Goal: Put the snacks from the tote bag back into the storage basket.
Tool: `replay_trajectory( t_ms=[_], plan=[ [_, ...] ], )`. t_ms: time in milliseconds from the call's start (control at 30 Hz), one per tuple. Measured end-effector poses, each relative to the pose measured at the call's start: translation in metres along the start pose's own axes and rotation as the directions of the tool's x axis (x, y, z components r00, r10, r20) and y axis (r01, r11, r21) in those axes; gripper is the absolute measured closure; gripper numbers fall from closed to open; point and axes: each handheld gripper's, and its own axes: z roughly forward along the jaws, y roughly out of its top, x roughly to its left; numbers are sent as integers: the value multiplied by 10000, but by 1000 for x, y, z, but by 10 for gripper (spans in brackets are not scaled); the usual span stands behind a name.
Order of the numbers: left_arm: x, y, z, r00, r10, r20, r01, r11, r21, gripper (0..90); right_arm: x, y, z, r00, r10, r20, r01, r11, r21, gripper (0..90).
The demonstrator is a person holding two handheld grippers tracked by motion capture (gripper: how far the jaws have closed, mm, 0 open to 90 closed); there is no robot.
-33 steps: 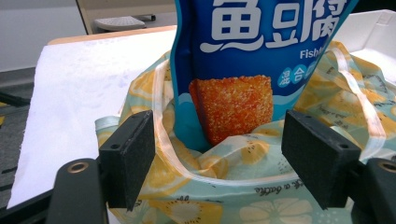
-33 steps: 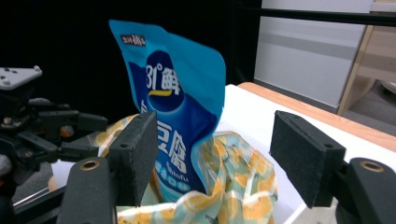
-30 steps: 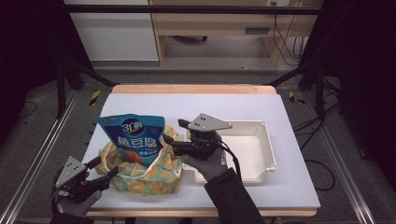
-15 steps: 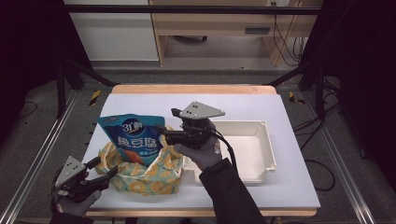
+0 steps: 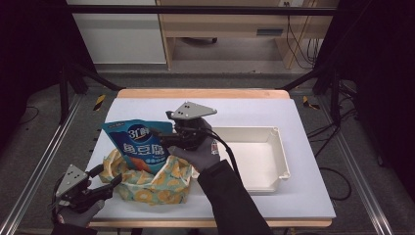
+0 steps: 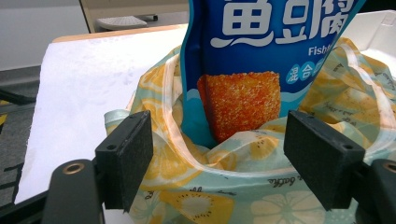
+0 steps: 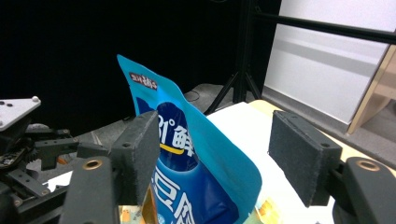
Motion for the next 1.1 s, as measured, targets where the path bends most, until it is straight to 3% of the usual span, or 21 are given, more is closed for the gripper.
replay_trajectory(
  t_ms=[300,567,1100],
  plan=[
    [0,0,1,10000,39,1,-39,10000,46,243,-4,-25,19,9992,389,-89,-384,9981,479,346],
    [0,0,1,10000,48,9,-48,10000,75,248,-4,-46,38,9990,411,-182,-389,9936,1061,385],
    [0,0,1,9998,199,-3,-199,9998,-41,243,-1,-63,56,9976,404,-564,-341,9934,1095,463]
  ],
)
